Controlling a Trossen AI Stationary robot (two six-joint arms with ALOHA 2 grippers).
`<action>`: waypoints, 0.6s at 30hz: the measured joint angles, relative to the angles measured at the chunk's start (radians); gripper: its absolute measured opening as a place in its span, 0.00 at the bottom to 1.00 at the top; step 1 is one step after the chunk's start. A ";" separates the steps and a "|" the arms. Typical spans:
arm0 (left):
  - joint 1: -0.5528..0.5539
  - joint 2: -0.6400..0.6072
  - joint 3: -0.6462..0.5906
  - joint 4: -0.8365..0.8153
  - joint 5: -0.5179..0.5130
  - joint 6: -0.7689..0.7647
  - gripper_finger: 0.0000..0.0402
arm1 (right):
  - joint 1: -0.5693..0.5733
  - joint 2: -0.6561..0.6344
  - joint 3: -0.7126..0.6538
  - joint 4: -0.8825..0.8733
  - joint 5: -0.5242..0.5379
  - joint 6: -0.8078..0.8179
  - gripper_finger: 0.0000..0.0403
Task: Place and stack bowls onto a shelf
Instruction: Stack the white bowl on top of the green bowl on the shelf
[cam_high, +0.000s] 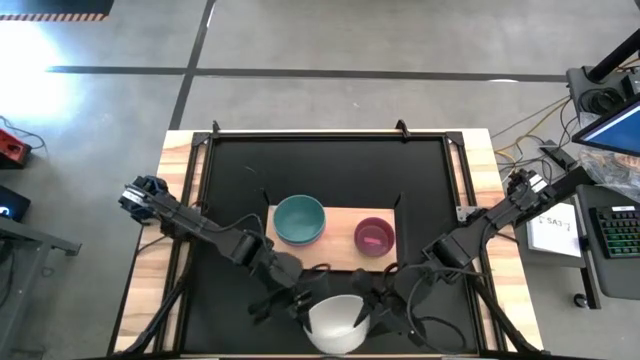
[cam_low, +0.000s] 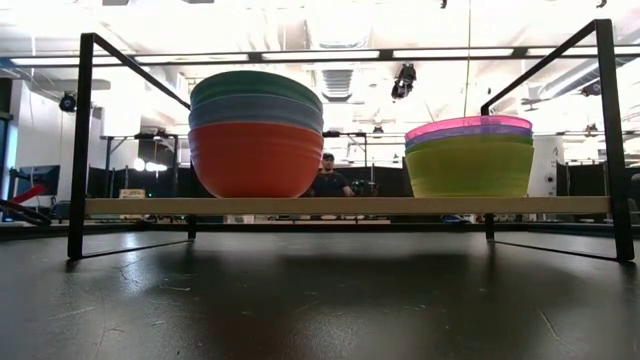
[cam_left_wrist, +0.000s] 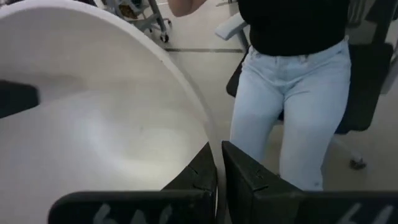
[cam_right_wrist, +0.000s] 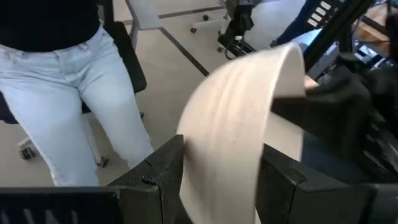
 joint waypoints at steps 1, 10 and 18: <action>0.011 0.000 0.000 -0.001 0.010 0.016 0.00 | -0.001 0.000 0.000 0.003 -0.010 0.000 0.37; 0.063 0.003 0.000 0.003 0.042 0.136 0.00 | -0.005 0.000 0.000 0.015 -0.040 0.011 0.33; 0.066 0.003 0.000 0.014 0.039 0.161 0.01 | -0.020 0.002 0.000 0.002 -0.148 0.061 0.12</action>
